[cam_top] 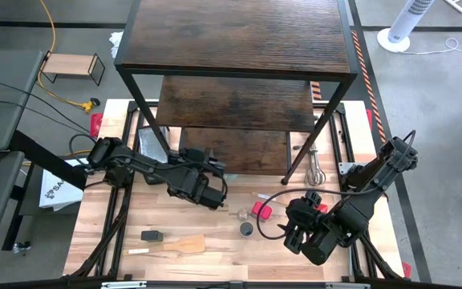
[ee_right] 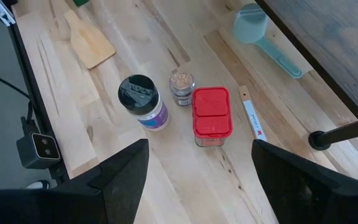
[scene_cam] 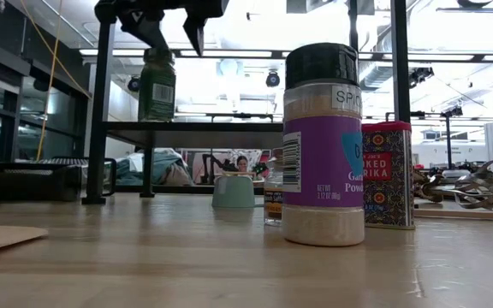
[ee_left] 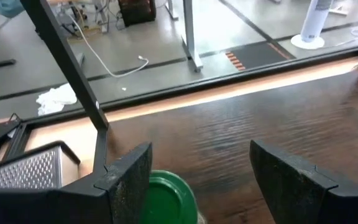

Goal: Shelf spices
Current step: Put the green seasoning bottle onto the shelf

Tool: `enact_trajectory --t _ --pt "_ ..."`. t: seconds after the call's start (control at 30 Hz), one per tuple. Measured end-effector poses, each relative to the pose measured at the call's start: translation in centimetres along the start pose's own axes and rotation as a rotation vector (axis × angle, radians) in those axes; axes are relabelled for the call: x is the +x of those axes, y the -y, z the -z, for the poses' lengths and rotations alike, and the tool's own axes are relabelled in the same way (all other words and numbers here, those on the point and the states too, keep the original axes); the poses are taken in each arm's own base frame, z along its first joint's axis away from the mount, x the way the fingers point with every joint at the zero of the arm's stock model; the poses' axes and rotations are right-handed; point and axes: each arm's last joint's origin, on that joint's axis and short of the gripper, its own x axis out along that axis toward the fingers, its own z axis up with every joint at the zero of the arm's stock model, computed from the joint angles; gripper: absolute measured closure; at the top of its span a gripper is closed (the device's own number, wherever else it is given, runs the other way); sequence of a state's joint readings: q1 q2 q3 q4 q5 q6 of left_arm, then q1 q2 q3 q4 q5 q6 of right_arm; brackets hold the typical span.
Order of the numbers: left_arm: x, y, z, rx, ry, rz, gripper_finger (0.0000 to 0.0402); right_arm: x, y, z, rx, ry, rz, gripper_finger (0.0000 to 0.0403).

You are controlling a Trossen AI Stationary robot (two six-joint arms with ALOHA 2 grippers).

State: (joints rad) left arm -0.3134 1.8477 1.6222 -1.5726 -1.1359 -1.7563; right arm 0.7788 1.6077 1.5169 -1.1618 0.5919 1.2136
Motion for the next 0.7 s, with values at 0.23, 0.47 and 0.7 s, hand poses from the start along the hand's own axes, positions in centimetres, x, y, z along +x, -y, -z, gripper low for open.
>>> enact_trajectory --t 0.23,0.47,0.7 --pt "-0.1 0.1 -0.4 -0.001 0.083 0.018 0.0138 0.0 0.0 0.0 0.000 0.000 0.000 0.0121" --pt "-3.5 0.7 -3.2 0.009 0.161 0.132 0.0138 0.0 0.0 0.0 -0.002 0.011 0.004 0.0121" --pt "-9.2 0.8 -1.7 0.248 -0.003 0.345 0.0197 0.0 0.0 -0.1 -0.001 0.020 0.008 0.0121"
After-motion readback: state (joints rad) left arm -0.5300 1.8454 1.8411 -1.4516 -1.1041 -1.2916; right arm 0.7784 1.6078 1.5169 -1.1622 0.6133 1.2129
